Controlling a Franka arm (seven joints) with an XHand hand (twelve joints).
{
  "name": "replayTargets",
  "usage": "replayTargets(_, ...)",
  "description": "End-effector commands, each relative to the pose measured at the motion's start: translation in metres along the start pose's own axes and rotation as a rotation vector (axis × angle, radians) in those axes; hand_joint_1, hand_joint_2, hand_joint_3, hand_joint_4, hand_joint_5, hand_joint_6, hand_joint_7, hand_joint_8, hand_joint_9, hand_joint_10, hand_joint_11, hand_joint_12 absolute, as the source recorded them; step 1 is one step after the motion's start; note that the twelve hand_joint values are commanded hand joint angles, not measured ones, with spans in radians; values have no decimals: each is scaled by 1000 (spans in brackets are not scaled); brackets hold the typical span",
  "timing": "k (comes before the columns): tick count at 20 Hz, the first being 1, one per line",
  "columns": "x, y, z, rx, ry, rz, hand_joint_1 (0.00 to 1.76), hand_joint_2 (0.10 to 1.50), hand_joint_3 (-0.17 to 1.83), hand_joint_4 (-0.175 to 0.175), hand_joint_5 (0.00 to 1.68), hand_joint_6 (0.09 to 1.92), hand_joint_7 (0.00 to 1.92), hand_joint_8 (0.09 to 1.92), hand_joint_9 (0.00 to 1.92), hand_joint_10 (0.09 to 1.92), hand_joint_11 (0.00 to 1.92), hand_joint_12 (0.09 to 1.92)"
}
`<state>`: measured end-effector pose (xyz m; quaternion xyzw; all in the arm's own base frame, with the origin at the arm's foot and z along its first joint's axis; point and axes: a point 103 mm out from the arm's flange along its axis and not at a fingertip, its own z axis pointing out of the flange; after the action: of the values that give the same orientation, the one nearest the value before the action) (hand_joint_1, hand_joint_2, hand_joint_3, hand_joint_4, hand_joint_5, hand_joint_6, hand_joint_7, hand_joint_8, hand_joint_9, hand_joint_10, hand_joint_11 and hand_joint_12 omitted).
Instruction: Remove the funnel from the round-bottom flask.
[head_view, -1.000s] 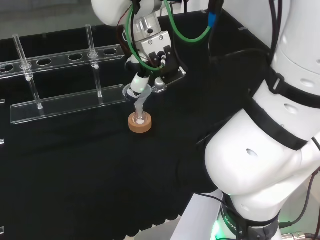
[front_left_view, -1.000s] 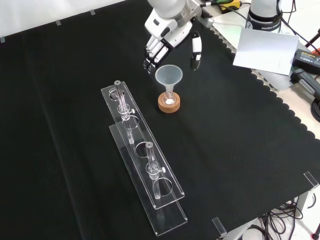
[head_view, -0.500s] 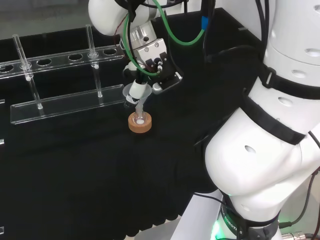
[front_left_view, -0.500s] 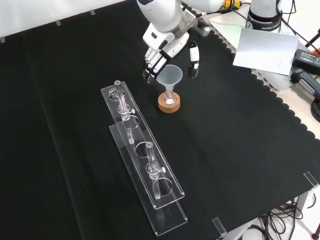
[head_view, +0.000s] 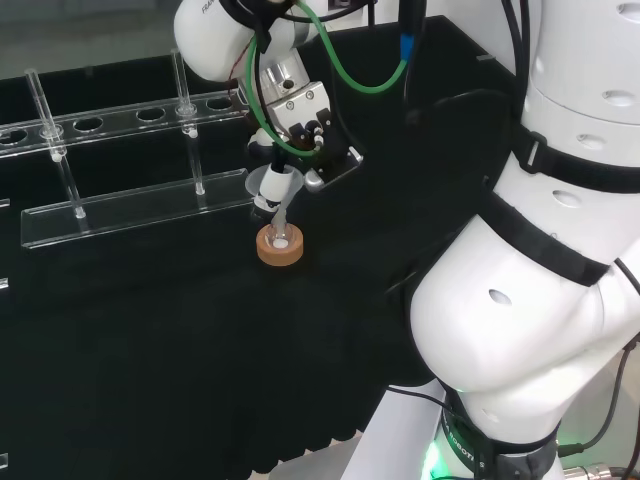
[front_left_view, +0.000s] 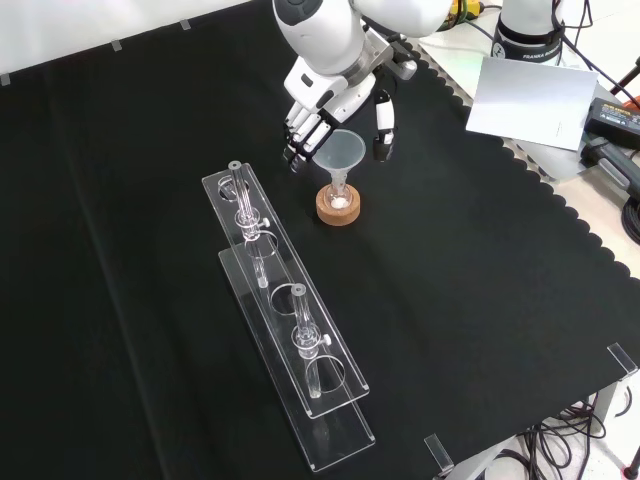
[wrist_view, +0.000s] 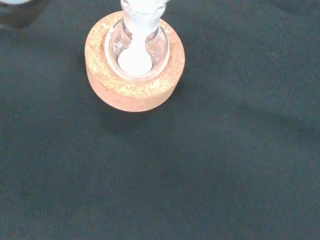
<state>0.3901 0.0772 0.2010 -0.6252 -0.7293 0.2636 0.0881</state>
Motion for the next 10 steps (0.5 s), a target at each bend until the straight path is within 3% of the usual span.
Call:
replayTargets(1, -1, 3, 4, 14, -7, 9, 673, 674, 237, -16, 96, 87, 0, 490, 223, 771, 326, 1455)
replayTargets(10, 2, 7, 9, 31, -20, -3, 701, 678, 246, -15, 133, 87, 5, 531, 255, 762, 333, 1450)
